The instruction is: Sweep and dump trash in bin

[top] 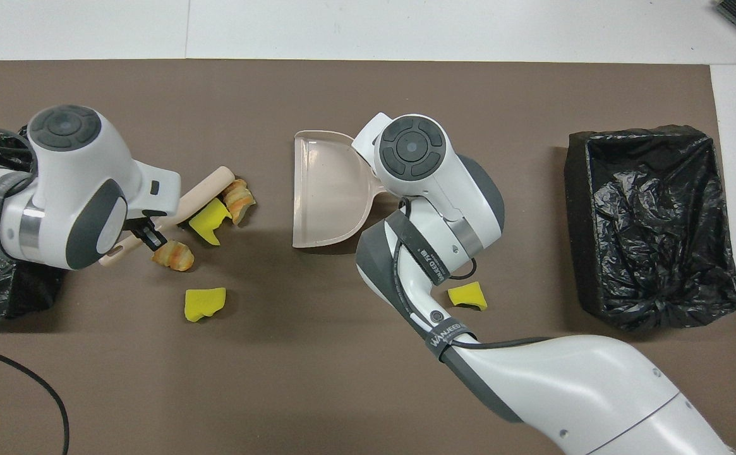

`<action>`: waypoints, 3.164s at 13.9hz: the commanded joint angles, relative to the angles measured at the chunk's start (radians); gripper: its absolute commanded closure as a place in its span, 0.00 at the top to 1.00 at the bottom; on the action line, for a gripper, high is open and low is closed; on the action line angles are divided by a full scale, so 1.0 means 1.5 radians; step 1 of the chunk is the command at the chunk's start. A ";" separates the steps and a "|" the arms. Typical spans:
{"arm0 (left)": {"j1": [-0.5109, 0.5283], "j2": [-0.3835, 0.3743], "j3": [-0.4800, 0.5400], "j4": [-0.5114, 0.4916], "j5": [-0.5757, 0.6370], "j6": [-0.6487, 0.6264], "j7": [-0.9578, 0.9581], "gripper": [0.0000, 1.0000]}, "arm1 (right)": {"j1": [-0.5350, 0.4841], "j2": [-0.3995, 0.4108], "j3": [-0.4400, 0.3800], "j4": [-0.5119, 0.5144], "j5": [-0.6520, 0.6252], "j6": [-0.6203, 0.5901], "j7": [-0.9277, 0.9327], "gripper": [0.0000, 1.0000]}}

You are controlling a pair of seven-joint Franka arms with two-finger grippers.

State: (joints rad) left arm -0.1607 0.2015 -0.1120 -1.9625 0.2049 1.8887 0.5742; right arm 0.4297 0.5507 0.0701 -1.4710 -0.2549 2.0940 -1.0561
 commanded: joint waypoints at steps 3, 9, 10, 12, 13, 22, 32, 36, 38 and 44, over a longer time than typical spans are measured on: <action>-0.005 -0.042 0.010 -0.028 -0.005 0.007 -0.155 0.00 | -0.011 -0.013 0.008 -0.031 -0.030 0.031 -0.068 0.00; -0.006 -0.087 0.009 -0.024 -0.005 -0.077 -0.474 0.00 | -0.016 -0.012 0.009 -0.031 -0.032 0.039 -0.157 0.00; -0.013 -0.093 0.009 -0.029 -0.005 -0.090 -0.552 0.00 | -0.021 -0.012 0.009 -0.033 -0.032 0.048 -0.164 0.00; -0.018 -0.101 0.007 -0.032 -0.007 -0.125 -0.710 0.00 | -0.020 -0.016 0.010 -0.043 -0.030 0.047 -0.160 0.00; -0.028 -0.103 0.007 -0.036 -0.010 -0.138 -0.791 0.00 | -0.016 -0.022 0.010 -0.054 -0.027 0.043 -0.157 0.00; -0.049 -0.244 0.007 -0.296 -0.137 0.024 -1.008 0.00 | -0.008 -0.072 0.015 -0.143 0.030 0.023 0.032 0.00; -0.146 -0.160 0.006 -0.231 -0.296 0.179 -0.851 0.00 | -0.007 -0.065 0.015 -0.145 0.030 0.031 0.054 0.00; -0.184 -0.151 0.006 -0.211 -0.336 0.191 -0.736 0.00 | -0.009 -0.060 0.015 -0.139 0.031 0.034 0.055 0.00; -0.193 -0.148 0.005 -0.202 -0.347 0.198 -0.678 0.00 | -0.009 -0.060 0.015 -0.138 0.032 0.034 0.054 0.00; -0.222 -0.098 0.008 -0.085 -0.372 0.147 -0.683 0.00 | -0.008 -0.060 0.014 -0.137 0.030 0.034 0.054 0.00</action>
State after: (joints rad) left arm -0.4782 0.0159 -0.1169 -2.1634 -0.3377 2.1630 -0.4346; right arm 0.4217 0.4663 0.0824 -1.6551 -0.2224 2.1353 -0.9945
